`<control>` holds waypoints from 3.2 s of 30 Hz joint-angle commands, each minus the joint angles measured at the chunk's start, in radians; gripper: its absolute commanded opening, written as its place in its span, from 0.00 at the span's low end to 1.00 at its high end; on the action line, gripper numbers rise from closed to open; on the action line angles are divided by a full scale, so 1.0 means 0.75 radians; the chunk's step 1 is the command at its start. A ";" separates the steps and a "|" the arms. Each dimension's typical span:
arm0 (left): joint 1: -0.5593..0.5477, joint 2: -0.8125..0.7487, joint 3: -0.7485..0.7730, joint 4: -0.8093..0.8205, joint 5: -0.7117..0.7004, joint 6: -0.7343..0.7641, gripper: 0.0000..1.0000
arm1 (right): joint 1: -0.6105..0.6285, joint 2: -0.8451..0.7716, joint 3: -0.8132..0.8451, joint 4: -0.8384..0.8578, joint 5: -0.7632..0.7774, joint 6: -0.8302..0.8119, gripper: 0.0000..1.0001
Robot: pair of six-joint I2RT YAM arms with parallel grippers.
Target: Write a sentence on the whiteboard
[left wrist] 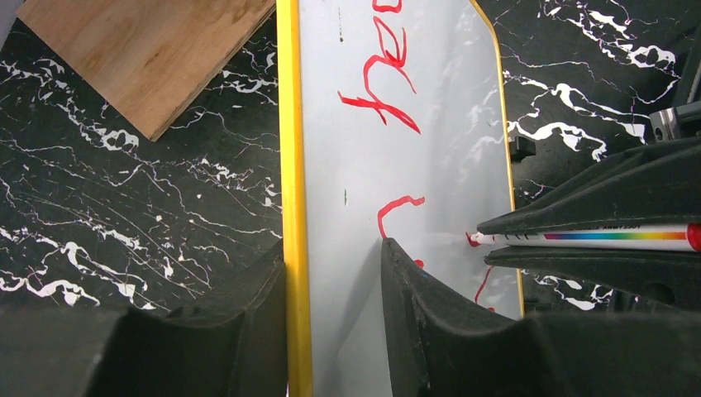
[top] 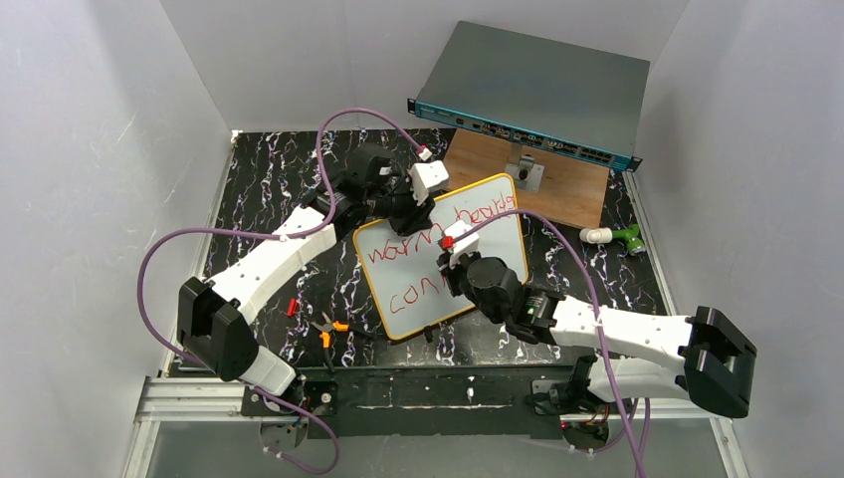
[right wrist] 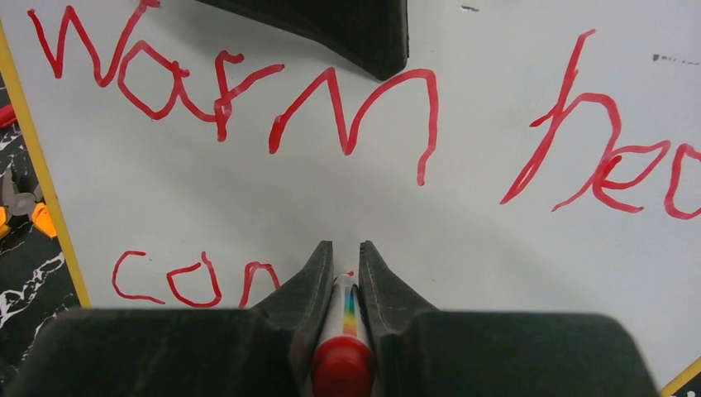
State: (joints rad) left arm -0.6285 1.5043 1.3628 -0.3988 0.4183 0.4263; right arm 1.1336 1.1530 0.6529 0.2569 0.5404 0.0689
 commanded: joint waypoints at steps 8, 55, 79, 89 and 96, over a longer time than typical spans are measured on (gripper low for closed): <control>-0.041 0.030 -0.076 -0.131 -0.087 0.150 0.00 | -0.017 0.011 0.060 0.006 0.174 -0.048 0.01; -0.042 0.045 -0.049 -0.157 -0.094 0.159 0.00 | -0.022 -0.367 -0.271 0.105 -0.016 0.116 0.01; -0.050 0.024 -0.080 -0.143 -0.063 0.112 0.00 | -0.169 -0.216 -0.275 0.234 -0.054 0.145 0.01; -0.049 0.008 -0.097 -0.143 -0.063 0.109 0.00 | -0.270 -0.212 -0.252 0.112 0.050 0.162 0.01; -0.049 0.012 -0.094 -0.135 -0.060 0.109 0.00 | -0.295 -0.214 -0.210 0.124 0.000 0.123 0.01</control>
State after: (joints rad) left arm -0.6323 1.4960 1.3491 -0.3851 0.3988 0.4068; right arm 0.9386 0.9810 0.4583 0.3401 0.5102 0.1917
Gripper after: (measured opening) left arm 0.349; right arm 0.191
